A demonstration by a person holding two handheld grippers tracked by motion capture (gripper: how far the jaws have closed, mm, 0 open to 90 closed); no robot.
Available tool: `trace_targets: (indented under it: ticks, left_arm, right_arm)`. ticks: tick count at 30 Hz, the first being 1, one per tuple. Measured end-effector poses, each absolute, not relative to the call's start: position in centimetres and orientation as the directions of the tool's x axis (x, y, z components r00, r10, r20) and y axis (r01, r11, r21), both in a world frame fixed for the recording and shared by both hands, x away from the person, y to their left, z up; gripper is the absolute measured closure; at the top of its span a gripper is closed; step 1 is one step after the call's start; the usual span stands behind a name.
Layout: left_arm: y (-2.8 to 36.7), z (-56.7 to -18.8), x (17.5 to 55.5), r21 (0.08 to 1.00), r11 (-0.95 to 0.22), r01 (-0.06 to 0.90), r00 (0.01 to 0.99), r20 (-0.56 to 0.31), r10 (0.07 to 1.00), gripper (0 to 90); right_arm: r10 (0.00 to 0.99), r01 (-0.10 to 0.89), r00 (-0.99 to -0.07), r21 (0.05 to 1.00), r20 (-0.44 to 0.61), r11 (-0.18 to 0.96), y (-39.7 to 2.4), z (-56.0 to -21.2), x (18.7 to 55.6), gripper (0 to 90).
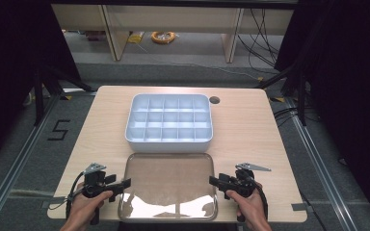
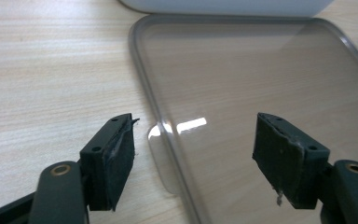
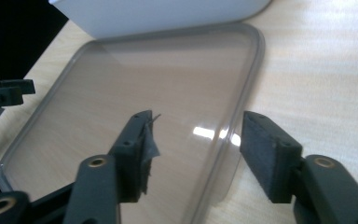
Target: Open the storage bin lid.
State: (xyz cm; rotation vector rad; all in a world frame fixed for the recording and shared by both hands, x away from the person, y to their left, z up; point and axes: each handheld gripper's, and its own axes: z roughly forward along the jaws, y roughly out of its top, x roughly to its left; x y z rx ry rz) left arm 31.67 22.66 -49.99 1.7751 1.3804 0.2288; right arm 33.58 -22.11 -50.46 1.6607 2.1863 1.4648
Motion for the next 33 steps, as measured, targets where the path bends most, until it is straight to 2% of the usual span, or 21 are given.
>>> trace_targets:
  ticks: [5,8,12,13,14,15,17,20,21,22,24,25,26,27,28,30,31,32,33]
  left_arm:
    - [22.3,-49.8,31.2,0.728,-0.070,0.682,0.415,-0.307,0.857,25.8]
    - [22.0,-49.6,30.7,0.710,-0.077,0.700,0.405,-0.305,0.862,24.0]
    - [21.8,-49.4,30.5,0.736,-0.111,0.668,0.453,-0.284,0.845,23.1]
    - [20.3,-49.1,29.5,0.677,0.081,0.731,0.282,-0.409,0.868,22.1]
    - [20.2,-49.1,29.3,0.668,0.072,0.741,0.294,-0.418,0.859,22.0]
    - [20.0,-49.1,29.2,0.670,0.081,0.738,0.293,-0.426,0.856,21.8]
    - [19.9,-49.1,28.9,0.665,0.083,0.742,0.290,-0.431,0.854,21.1]
    - [19.8,-49.1,28.7,0.665,0.086,0.742,0.293,-0.436,0.851,20.0]
    - [19.8,-49.1,28.7,0.681,0.066,0.730,0.302,-0.408,0.862,19.5]
    - [19.6,-49.0,28.5,0.669,0.085,0.738,0.293,-0.431,0.854,18.6]
    - [19.7,-48.9,28.4,0.665,0.075,0.743,0.296,-0.427,0.854,18.4]
    - [19.7,-48.9,28.3,0.671,0.085,0.737,0.295,-0.432,0.852,18.2]
    - [19.7,-48.8,28.2,0.668,0.078,0.740,0.297,-0.429,0.853,18.0]
    - [19.7,-48.7,28.1,0.667,0.077,0.741,0.301,-0.432,0.850,17.8]
    - [19.4,-48.5,27.7,0.634,0.127,0.763,0.254,-0.474,0.843,17.6]
    - [19.7,-48.5,27.7,0.661,0.080,0.746,0.298,-0.439,0.848,16.9]
    - [19.8,-48.6,27.6,0.668,0.078,0.740,0.301,-0.433,0.850,16.9]
    - [19.7,-48.6,27.5,0.673,0.076,0.736,0.307,-0.432,0.848,16.9]
    - [19.4,-48.4,27.2,0.634,0.123,0.763,0.257,-0.473,0.843,16.9]
  right_arm:
    - [0.760,0.708,-0.452,0.706,0.468,-0.014,-22.0,-50.0,33.5,37.8]
    - [0.757,0.692,-0.472,0.722,0.452,0.000,-21.8,-49.7,33.3,34.3]
    - [0.758,0.679,-0.484,0.734,0.436,0.012,-21.6,-49.5,33.0,32.4]
    - [0.750,0.667,-0.501,0.745,0.431,0.018,-21.6,-49.5,32.9,31.2]
    - [0.751,0.657,-0.510,0.754,0.419,0.026,-21.6,-49.6,33.0,30.8]
    - [0.747,0.694,-0.475,0.720,0.465,-0.008,-21.4,-49.3,32.5,30.7]
    - [0.739,0.666,-0.509,0.746,0.441,0.014,-21.8,-49.3,32.6,30.4]
    - [0.732,0.658,-0.516,0.753,0.444,0.007,-21.8,-49.2,32.4,30.0]
    - [0.733,0.658,-0.523,0.753,0.436,0.021,-21.9,-49.1,32.4,29.8]
    - [0.727,0.659,-0.519,0.753,0.450,0.005,-21.9,-49.1,32.3,29.8]
    - [0.727,0.673,-0.506,0.739,0.465,-0.004,-21.9,-48.9,32.1,29.8]
    - [0.729,0.647,-0.528,0.762,0.436,0.013,-22.0,-49.1,32.2,29.6]
    - [0.720,0.677,-0.504,0.736,0.477,-0.013,-21.8,-48.8,31.8,29.5]
    - [0.717,0.658,-0.525,0.753,0.459,-0.001,-22.0,-48.9,31.9,29.5]
    - [0.714,0.656,-0.529,0.755,0.459,0.001,-22.0,-48.9,31.9,29.4]
    - [0.717,0.675,-0.506,0.738,0.479,-0.017,-22.0,-48.8,31.4,29.1]
    - [0.720,0.642,-0.535,0.767,0.443,0.005,-22.2,-48.9,31.6,28.8]
    - [0.719,0.650,-0.532,0.760,0.448,0.008,-22.2,-48.8,31.4,28.4]
    - [0.714,0.664,-0.522,0.748,0.466,-0.003,-22.1,-48.7,31.2,28.1]
